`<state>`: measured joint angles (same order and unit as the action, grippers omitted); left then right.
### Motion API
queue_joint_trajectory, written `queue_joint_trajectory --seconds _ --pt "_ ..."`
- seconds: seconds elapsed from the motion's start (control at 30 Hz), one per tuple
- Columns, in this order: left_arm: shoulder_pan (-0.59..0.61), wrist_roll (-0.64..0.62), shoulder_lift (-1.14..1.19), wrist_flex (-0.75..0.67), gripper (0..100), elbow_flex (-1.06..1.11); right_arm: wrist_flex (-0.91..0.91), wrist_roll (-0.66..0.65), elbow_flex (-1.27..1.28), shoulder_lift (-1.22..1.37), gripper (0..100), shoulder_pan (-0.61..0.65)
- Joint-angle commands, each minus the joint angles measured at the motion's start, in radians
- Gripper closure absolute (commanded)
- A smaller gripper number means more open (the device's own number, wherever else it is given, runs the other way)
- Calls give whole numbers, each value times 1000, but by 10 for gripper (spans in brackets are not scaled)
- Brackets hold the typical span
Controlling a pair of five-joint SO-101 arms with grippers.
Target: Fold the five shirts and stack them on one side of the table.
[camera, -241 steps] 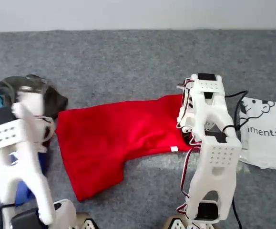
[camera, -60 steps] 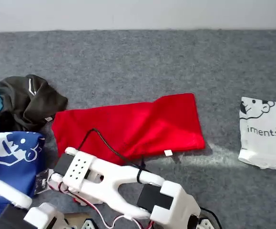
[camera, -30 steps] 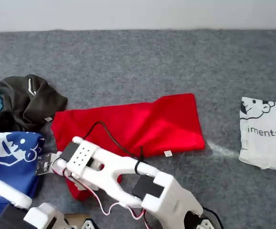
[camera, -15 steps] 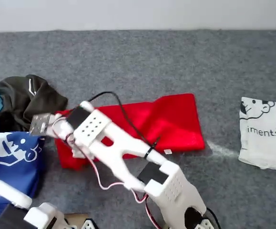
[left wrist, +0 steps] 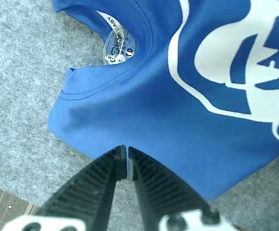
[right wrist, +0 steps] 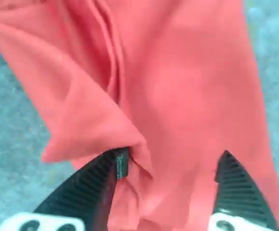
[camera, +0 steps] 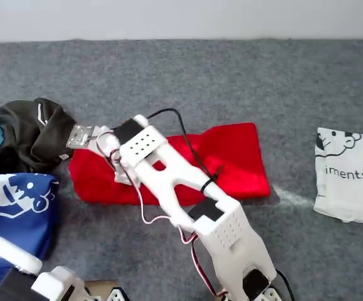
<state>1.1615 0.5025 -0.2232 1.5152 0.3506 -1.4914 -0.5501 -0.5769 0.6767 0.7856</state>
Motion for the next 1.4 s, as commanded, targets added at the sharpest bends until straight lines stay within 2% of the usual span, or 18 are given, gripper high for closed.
queue_joint_trajectory --seconds 0.0,0.23,0.5,0.83,0.97,1.13,1.27,1.37 --pt "-6 2 -3 -9 985 -39 -79 -5 -95 -53 701 -22" --pt "-5 2 -3 -9 985 -39 -265 -5 -292 -59 872 -31" --pt "-5 2 -3 -9 985 -38 -302 -3 -301 -24 887 -97" --pt "2 3 -3 -9 985 -38 -303 91 -135 -15 888 62" --pt "2 3 -3 -11 985 -38 -305 89 -83 -24 890 88" --pt "-6 5 -3 -12 985 -41 -308 89 -55 -110 957 153" --pt "-5 3 -3 -40 985 -38 -306 81 25 -197 958 231" --pt "-6 3 -3 -40 985 -41 -300 72 44 -231 958 245"
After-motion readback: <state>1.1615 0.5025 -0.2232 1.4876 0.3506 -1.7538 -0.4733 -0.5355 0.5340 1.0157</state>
